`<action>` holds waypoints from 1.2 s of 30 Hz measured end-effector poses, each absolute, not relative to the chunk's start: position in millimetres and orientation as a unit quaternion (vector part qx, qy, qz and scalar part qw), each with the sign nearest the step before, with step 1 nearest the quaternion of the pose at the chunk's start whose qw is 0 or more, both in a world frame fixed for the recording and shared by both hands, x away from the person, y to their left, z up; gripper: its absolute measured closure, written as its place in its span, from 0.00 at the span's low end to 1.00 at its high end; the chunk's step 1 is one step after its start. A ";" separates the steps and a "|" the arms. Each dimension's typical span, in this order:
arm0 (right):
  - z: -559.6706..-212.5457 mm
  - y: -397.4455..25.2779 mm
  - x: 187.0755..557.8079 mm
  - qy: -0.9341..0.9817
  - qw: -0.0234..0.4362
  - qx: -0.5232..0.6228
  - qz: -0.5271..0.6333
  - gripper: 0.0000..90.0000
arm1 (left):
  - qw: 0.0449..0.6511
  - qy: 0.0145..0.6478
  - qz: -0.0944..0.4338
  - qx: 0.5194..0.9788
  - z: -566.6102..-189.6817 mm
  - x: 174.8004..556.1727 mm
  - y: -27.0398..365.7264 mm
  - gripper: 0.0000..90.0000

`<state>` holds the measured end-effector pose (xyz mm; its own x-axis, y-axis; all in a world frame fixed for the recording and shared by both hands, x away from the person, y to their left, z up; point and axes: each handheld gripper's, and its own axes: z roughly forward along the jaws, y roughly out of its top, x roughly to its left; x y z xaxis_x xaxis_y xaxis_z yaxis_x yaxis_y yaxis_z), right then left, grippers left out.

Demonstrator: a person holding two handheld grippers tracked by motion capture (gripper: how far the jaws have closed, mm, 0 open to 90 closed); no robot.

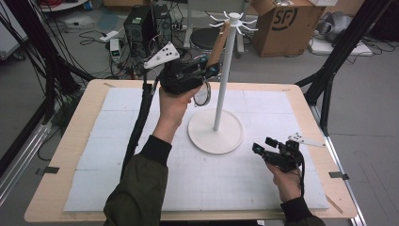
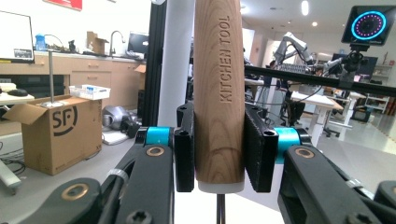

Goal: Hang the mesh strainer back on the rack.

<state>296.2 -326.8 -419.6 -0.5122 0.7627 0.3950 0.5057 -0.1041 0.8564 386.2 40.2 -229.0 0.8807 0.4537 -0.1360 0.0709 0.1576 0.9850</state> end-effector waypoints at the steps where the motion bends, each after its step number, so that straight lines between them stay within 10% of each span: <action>1: -419.6 -327.5 295.8 0.660 0.114 0.480 0.566 0.17 | 0.731 0.208 0.128 0.637 -230.0 386.6 39.6 0.76; 17: -419.6 -330.6 292.2 0.657 0.112 0.484 0.567 0.18 | 0.737 0.228 0.122 0.624 -246.4 394.4 41.6 0.75; 36: -419.6 -331.4 289.9 0.657 0.124 0.482 0.566 0.18 | 0.723 0.238 0.124 0.636 -258.9 387.9 57.0 0.30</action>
<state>289.9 -331.4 -419.6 -0.5057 0.7730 0.3830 0.4928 -0.1055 0.8637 387.9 57.0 -258.9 0.8557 0.4824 -0.1874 0.1243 0.1599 0.9793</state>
